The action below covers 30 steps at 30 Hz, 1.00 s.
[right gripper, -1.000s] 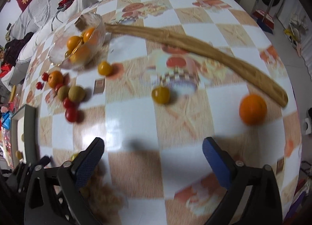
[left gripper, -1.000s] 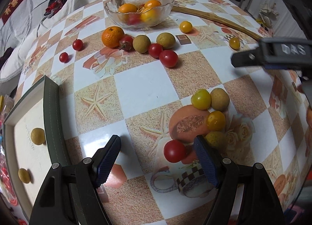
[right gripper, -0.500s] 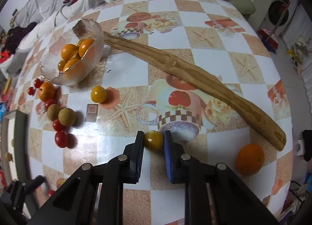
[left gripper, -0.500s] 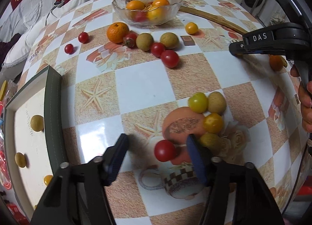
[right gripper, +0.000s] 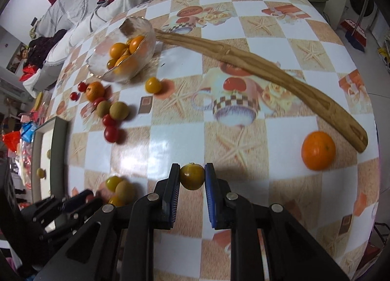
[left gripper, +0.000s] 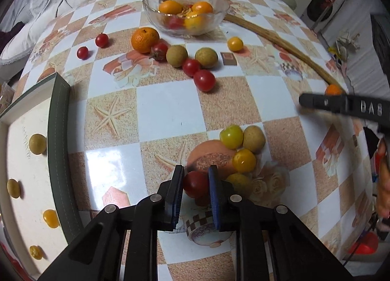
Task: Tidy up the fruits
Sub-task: 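Grasp a red cherry tomato with the left tool while the right grasps a yellow one, then carry both tomatoes over the white tray and open both tools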
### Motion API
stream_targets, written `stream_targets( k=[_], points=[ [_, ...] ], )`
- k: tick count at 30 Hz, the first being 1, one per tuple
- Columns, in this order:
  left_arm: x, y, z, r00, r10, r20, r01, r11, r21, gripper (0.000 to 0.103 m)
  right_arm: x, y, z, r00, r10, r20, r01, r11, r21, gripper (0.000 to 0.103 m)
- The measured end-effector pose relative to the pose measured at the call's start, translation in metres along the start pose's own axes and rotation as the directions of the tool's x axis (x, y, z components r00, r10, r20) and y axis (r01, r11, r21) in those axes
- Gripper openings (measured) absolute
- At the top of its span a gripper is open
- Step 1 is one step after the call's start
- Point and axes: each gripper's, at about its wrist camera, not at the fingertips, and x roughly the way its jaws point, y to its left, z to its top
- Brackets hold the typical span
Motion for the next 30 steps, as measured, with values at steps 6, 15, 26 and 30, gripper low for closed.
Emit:
stream_targets(
  k=[6,15,26,30],
  points=[
    [0.001,0.003,-0.001,0.999,-0.034,0.004,0.034,0.999,0.019,0.022,-0.006,0.005,-0.012,1.000,0.001,-0.005,-0.001,1.000,0.016,0.022],
    [-0.021,0.029,-0.001,0.992,-0.120,0.025,0.119,0.991,0.058,0.022,-0.004,0.038,-0.033,1.000,-0.014,-0.006,0.014,0.997,0.082,0.022],
    [-0.062,0.131,-0.009,0.994,-0.049,0.099,0.051,0.998,-0.021,0.022,0.005,0.146,-0.030,0.999,0.049,-0.006,-0.050,0.998,-0.025,0.022],
    [-0.070,0.175,-0.013,0.993,0.017,0.117,-0.009,0.997,-0.072,0.022,0.016,0.192,-0.027,0.996,0.090,-0.026,-0.092,0.992,-0.090,0.022]
  ],
)
